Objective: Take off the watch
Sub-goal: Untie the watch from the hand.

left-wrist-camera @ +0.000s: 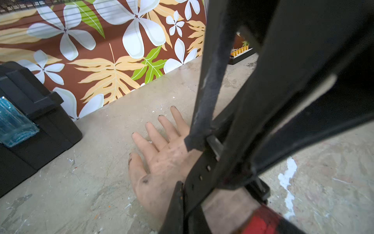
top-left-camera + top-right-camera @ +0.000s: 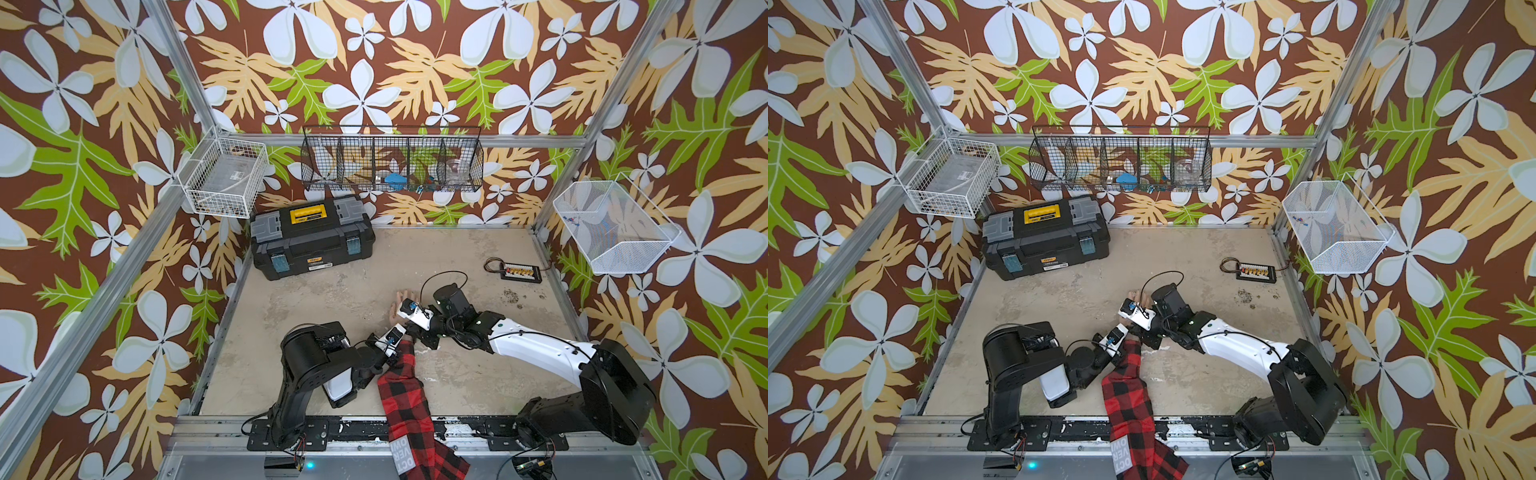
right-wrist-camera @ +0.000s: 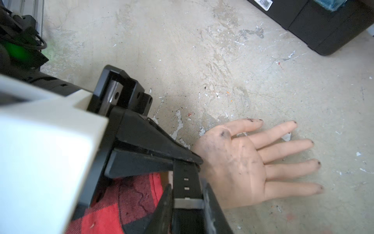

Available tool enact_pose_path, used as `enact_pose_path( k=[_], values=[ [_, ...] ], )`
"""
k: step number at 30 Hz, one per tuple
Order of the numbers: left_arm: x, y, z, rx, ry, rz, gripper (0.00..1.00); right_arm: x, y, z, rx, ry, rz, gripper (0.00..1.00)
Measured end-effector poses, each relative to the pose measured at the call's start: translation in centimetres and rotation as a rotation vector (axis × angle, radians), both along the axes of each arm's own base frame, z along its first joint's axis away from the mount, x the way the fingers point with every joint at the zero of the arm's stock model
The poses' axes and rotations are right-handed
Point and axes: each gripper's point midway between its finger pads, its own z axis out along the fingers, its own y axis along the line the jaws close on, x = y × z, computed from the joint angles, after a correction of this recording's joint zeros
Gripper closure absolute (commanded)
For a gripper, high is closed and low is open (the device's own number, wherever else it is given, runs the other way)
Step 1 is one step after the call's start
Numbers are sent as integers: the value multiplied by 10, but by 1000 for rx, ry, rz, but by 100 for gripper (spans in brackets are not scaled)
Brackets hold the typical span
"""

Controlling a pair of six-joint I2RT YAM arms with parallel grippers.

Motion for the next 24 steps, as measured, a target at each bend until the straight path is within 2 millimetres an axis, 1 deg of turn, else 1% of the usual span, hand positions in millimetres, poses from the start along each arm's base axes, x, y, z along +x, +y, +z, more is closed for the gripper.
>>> enact_pose_path(
  k=[1,4,5,8,12,14,15,17,20,22,24],
  values=[
    [0,3,-1,-8,11,0,100,0,-1,1,5,-6,-6,95],
    [9,32,-9,-23,56,107,100,6,-12,6,8,-33,-67,95],
    [10,38,-8,-26,57,137,100,11,-15,6,-2,-54,-88,95],
    [10,41,-5,-53,66,147,100,11,-18,3,-10,-56,-108,93],
    [9,43,0,-90,74,154,100,15,-17,7,17,-52,-136,77],
    [7,42,5,-116,79,144,100,14,-17,8,25,-42,-143,63],
    [7,42,8,-127,79,140,100,14,-17,9,32,-34,-153,59],
    [7,41,14,-156,82,138,94,16,-16,16,53,-29,-175,49],
    [5,40,22,-197,88,123,93,22,-14,30,86,-31,-229,43],
    [4,40,23,-217,97,121,91,23,-11,40,108,-20,-271,42],
    [2,40,25,-232,103,116,88,18,-8,47,124,-1,-303,43]
  ],
)
